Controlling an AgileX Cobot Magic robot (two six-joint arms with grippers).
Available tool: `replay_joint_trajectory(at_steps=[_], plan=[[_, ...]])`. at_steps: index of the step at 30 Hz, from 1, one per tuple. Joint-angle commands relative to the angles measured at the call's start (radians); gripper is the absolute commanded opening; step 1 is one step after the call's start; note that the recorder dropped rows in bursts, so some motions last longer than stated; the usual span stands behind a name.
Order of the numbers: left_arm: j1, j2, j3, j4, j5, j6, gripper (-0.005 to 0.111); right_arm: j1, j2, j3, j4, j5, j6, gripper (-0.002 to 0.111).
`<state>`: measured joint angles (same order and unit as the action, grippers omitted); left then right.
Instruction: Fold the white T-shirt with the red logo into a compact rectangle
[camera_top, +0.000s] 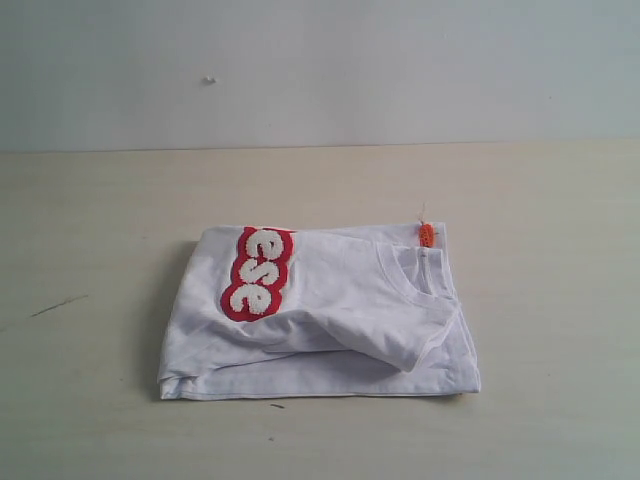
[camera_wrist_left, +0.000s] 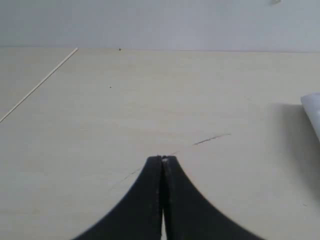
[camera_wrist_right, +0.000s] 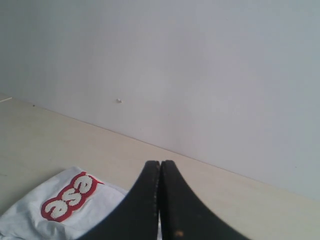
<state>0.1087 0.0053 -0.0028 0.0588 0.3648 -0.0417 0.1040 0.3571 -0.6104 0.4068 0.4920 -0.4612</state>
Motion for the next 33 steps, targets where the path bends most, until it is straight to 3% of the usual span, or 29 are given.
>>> replay_joint_trajectory(at_steps=[1, 14, 20, 24, 27, 33], plan=[[0.001, -0.005, 0.003, 0.005, -0.006, 0.004, 0.000, 0.001, -0.005, 0.005, 0.005, -0.012, -0.006, 0.000], [0.001, -0.005, 0.003, 0.005, -0.006, 0.004, 0.000, 0.001, -0.024, 0.024, -0.043, 0.023, 0.002, 0.000], [0.001, -0.005, 0.003, 0.005, -0.006, 0.004, 0.000, -0.073, -0.131, 0.205, -0.070, -0.013, 0.093, 0.000], [0.001, -0.005, 0.003, 0.005, -0.006, 0.004, 0.000, -0.145, -0.241, 0.396, -0.068, -0.184, 0.257, 0.000], [0.001, -0.005, 0.003, 0.005, -0.006, 0.004, 0.000, -0.190, -0.321, 0.486, -0.074, -0.282, 0.266, 0.000], [0.001, -0.005, 0.003, 0.005, -0.006, 0.004, 0.000, -0.275, -0.357, 0.579, -0.153, -0.236, 0.264, 0.000]])
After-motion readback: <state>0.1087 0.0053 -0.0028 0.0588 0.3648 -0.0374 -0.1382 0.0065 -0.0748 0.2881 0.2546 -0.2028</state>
